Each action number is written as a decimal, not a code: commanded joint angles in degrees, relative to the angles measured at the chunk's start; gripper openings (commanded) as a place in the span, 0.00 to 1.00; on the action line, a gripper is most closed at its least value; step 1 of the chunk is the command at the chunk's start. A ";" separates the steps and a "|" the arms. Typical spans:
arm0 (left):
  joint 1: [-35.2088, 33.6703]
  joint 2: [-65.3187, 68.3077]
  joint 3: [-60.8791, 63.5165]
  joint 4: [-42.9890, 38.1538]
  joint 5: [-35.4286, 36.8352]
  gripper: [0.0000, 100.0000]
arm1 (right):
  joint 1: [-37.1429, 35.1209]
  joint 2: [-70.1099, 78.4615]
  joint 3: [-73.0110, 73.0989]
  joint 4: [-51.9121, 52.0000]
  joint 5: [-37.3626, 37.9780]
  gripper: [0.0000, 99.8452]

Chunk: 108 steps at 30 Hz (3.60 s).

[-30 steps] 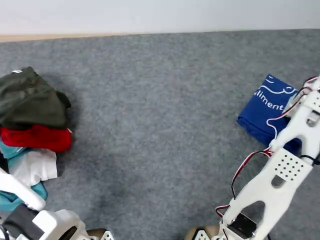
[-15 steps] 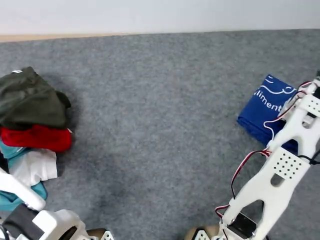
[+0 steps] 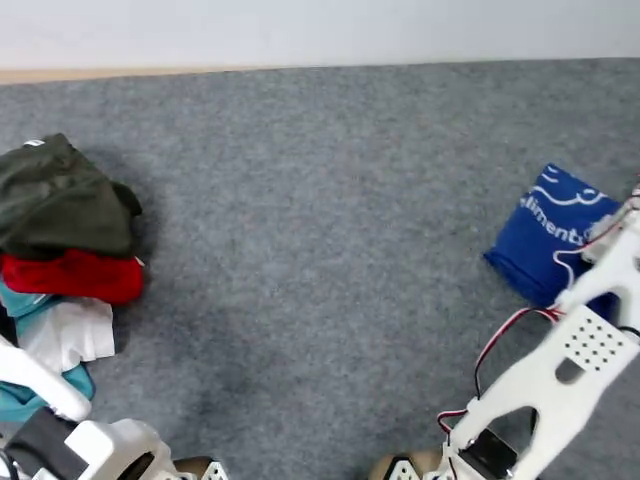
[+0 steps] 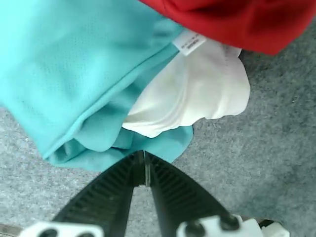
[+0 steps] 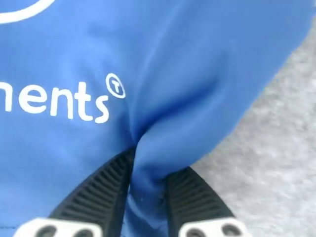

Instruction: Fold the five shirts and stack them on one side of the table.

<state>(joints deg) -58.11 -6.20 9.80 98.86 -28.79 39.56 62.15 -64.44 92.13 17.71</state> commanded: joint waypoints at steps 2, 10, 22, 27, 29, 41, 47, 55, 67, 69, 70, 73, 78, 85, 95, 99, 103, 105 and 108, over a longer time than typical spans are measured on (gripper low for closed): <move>2.81 -2.64 -0.22 1.58 -0.53 0.01 | 6.81 -4.53 -2.29 1.27 5.01 0.01; 7.82 -2.64 -0.22 1.67 2.46 0.01 | 16.92 -3.91 -10.20 0.75 10.81 0.01; 8.88 -2.64 -0.22 1.67 2.46 0.01 | 17.89 -4.79 -12.40 4.18 11.52 0.24; 8.88 -2.64 -0.22 1.67 2.29 0.01 | 15.34 -5.67 -19.08 9.45 11.52 0.26; 8.88 -2.64 -0.22 1.67 2.29 0.01 | 14.11 -5.67 -22.42 10.68 11.52 0.26; 8.70 -3.16 -6.81 1.67 2.55 0.01 | 8.84 -17.71 -23.30 10.95 11.52 0.22; 11.96 -11.96 -8.04 1.49 3.25 0.01 | 2.95 -31.52 -4.92 10.95 11.60 0.03; 15.12 -18.46 -9.98 -6.42 5.45 0.01 | -5.85 -52.53 27.78 10.86 7.47 0.02; 13.01 -4.40 -11.03 -13.01 4.92 0.24 | -13.41 -75.82 64.26 10.68 5.54 0.02; 11.96 -1.67 -11.21 -15.47 2.55 0.24 | -13.41 -77.85 67.08 10.68 5.54 0.02; 11.43 -0.53 -11.21 -16.79 1.32 0.24 | -13.41 -78.46 68.13 10.68 5.54 0.02; 10.37 2.37 -11.21 -20.57 -2.29 0.25 | -13.41 -79.25 70.15 10.68 5.54 0.02; 10.29 6.86 -11.21 -27.16 -3.52 0.25 | -13.41 -79.25 70.59 10.68 4.13 0.02; 10.55 11.78 -11.21 -39.38 2.99 0.09 | -13.41 -79.16 70.59 10.68 0.97 0.02; 21.27 0.09 -17.89 -30.24 3.25 0.00 | -13.41 -79.16 70.59 10.68 0.97 0.02; 29.63 -7.65 -20.00 -28.48 3.25 0.00 | -13.41 -79.16 70.59 10.68 0.97 0.02; 39.47 -13.98 -20.00 -26.64 3.25 0.00 | -13.41 -79.16 70.59 10.68 0.97 0.02; 44.66 -16.62 -20.09 -25.23 4.92 0.00 | -13.41 -79.16 70.59 10.68 0.97 0.02; 52.57 -19.78 -20.44 -25.93 9.76 0.00 | -13.41 -79.25 70.59 10.68 1.05 0.02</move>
<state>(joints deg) -12.84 -20.97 -7.96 73.27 -23.08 26.90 -14.51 6.51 100.40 19.30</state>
